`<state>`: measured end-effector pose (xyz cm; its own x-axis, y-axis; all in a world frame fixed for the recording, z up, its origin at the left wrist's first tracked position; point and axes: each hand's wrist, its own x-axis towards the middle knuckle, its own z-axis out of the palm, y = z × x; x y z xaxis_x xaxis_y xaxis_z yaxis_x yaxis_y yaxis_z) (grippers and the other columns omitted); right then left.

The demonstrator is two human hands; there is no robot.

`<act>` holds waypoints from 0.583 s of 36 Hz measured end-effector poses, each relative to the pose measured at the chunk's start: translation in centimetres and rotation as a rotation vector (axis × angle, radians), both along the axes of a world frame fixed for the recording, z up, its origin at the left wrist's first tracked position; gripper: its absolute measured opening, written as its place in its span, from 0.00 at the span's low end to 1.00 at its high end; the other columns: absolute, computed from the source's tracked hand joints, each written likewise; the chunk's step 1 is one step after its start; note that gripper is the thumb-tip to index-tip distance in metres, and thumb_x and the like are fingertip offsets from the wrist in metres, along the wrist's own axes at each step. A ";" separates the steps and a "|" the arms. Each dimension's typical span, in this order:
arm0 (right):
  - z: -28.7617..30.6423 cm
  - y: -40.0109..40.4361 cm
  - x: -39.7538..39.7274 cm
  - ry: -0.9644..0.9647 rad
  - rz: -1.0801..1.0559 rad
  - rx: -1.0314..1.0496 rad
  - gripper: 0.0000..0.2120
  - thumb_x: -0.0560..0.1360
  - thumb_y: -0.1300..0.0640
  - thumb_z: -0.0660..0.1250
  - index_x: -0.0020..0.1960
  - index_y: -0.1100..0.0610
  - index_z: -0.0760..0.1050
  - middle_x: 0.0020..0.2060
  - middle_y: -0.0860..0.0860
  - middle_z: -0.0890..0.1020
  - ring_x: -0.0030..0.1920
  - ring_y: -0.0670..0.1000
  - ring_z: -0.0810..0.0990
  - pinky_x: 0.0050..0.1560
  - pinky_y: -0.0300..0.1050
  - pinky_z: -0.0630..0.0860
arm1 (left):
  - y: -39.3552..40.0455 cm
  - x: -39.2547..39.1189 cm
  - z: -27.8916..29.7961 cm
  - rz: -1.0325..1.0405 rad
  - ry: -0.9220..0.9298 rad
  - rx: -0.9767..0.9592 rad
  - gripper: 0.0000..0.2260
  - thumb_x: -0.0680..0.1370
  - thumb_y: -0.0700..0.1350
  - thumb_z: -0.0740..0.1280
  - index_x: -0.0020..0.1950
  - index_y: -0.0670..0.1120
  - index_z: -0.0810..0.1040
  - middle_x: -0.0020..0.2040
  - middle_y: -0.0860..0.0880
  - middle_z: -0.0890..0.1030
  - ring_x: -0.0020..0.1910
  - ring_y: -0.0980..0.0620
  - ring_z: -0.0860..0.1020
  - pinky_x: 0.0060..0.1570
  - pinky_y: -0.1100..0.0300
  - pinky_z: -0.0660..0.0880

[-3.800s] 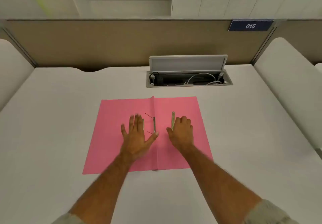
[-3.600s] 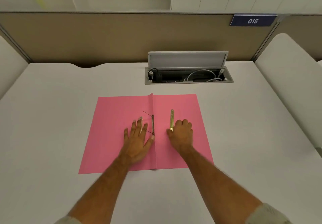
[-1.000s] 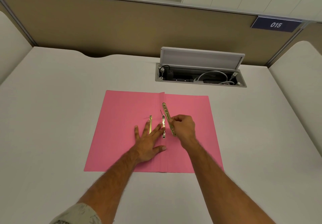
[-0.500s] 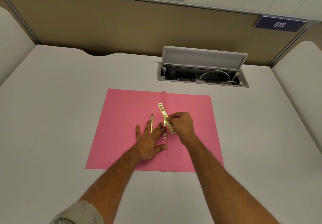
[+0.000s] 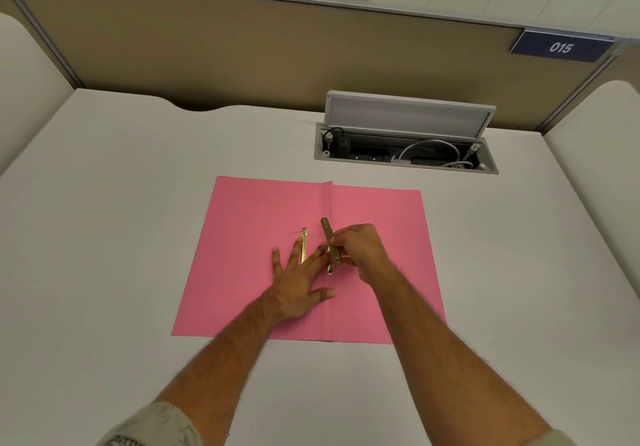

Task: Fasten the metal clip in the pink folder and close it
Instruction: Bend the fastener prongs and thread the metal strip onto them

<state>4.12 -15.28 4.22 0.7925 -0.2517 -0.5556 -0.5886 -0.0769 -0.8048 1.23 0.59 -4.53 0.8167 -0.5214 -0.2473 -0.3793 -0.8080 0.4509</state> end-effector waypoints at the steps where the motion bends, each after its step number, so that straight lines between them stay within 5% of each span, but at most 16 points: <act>1: 0.0 0.0 0.2 0.014 0.009 0.016 0.07 0.71 0.71 0.67 0.47 0.69 0.81 0.45 0.68 0.85 0.38 0.58 0.82 0.39 0.49 0.77 | 0.0 0.0 0.1 0.003 0.003 -0.004 0.36 0.79 0.67 0.58 0.81 0.63 0.42 0.81 0.63 0.39 0.79 0.44 0.29 0.67 0.32 0.23; 7: 0.8 0.0 0.6 0.088 0.043 0.065 0.11 0.71 0.73 0.66 0.53 0.73 0.79 0.36 0.60 0.83 0.25 0.51 0.81 0.19 0.33 0.71 | -0.3 -0.3 0.0 0.073 -0.028 -0.067 0.33 0.78 0.68 0.57 0.80 0.66 0.48 0.79 0.67 0.42 0.80 0.46 0.34 0.69 0.33 0.24; 12: 0.9 -0.2 1.0 0.139 0.040 0.081 0.10 0.70 0.71 0.67 0.51 0.69 0.81 0.35 0.58 0.84 0.26 0.50 0.82 0.24 0.36 0.73 | -1.7 -0.9 0.1 0.256 -0.063 -0.214 0.24 0.81 0.66 0.52 0.77 0.67 0.58 0.75 0.71 0.53 0.82 0.48 0.42 0.71 0.34 0.26; 16: 0.8 -0.3 1.1 0.163 0.034 0.099 0.08 0.70 0.70 0.68 0.49 0.67 0.82 0.33 0.56 0.83 0.26 0.49 0.81 0.27 0.38 0.73 | -2.7 -1.2 0.6 0.338 -0.085 -0.236 0.21 0.83 0.61 0.50 0.76 0.64 0.64 0.77 0.62 0.65 0.82 0.46 0.47 0.71 0.31 0.29; 21: 0.4 -0.3 1.6 0.167 0.014 0.156 0.06 0.69 0.71 0.69 0.44 0.64 0.83 0.36 0.57 0.84 0.32 0.53 0.81 0.37 0.45 0.78 | -3.0 -1.3 1.0 0.360 -0.083 -0.238 0.19 0.85 0.56 0.50 0.76 0.61 0.65 0.79 0.57 0.64 0.82 0.47 0.46 0.70 0.31 0.28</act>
<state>5.70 -15.54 4.63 0.6892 -0.1426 -0.7104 -0.7142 0.0315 -0.6992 -0.09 -2.39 -3.51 0.9689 -0.2340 -0.0808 -0.1349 -0.7725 0.6205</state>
